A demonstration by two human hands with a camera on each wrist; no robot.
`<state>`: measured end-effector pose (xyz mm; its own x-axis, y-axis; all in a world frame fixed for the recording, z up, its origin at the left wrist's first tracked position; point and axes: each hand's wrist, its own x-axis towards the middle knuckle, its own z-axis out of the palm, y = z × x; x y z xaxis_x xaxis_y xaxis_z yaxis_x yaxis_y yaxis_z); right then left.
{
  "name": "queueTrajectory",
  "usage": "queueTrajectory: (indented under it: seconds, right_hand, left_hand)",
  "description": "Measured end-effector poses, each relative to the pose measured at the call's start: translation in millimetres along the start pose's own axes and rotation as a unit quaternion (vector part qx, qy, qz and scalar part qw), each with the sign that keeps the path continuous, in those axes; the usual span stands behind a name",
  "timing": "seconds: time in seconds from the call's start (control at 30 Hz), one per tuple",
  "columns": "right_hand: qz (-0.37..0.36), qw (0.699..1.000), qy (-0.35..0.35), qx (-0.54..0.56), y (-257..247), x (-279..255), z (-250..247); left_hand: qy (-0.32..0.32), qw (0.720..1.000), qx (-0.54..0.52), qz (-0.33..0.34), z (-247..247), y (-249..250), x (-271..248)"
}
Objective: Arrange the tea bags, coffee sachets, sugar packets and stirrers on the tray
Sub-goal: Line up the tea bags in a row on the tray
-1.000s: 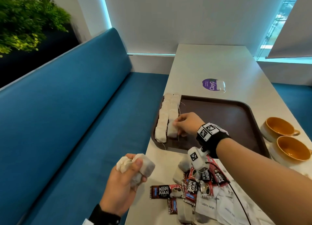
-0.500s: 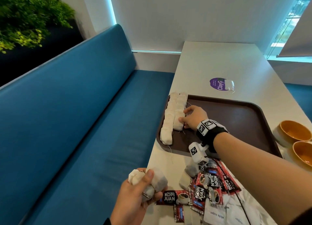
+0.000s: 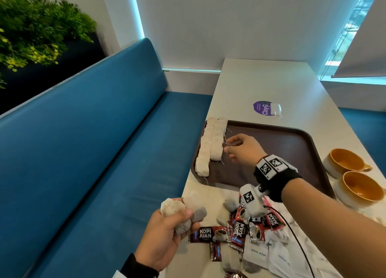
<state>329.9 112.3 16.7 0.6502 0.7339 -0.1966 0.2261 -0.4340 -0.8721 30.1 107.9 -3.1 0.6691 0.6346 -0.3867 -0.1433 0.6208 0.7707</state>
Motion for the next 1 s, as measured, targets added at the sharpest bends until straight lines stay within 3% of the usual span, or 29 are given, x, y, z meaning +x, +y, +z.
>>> queueTrajectory:
  seconds: [0.23, 0.37, 0.5, 0.73, 0.83, 1.0]
  right_hand:
    - [-0.049, 0.985, -0.117, 0.114, -12, -121, -8]
    - [-0.052, 0.967, -0.128, 0.216, 0, -173, 0]
    - [-0.085, 0.961, -0.125, 0.231, 16, -204, 7]
    - [-0.064, 0.973, -0.092, 0.203, 25, -210, 8]
    - [-0.031, 0.978, -0.077, 0.193, 25, -198, 3]
    - [-0.021, 0.985, -0.042, 0.167, 16, -160, -9]
  left_hand:
    - [0.006, 0.999, 0.015, 0.03, 24, 5, -11]
    - [0.021, 0.999, 0.014, 0.03, 35, 0, -19]
    - [0.009, 0.999, 0.027, 0.018, 47, -2, -31]
    - [0.05, 0.997, -0.05, -0.032, 51, -8, -37]
    - [0.039, 0.992, -0.113, -0.052, 45, -7, -38]
    - [0.025, 0.994, -0.102, -0.04, 34, -11, -36]
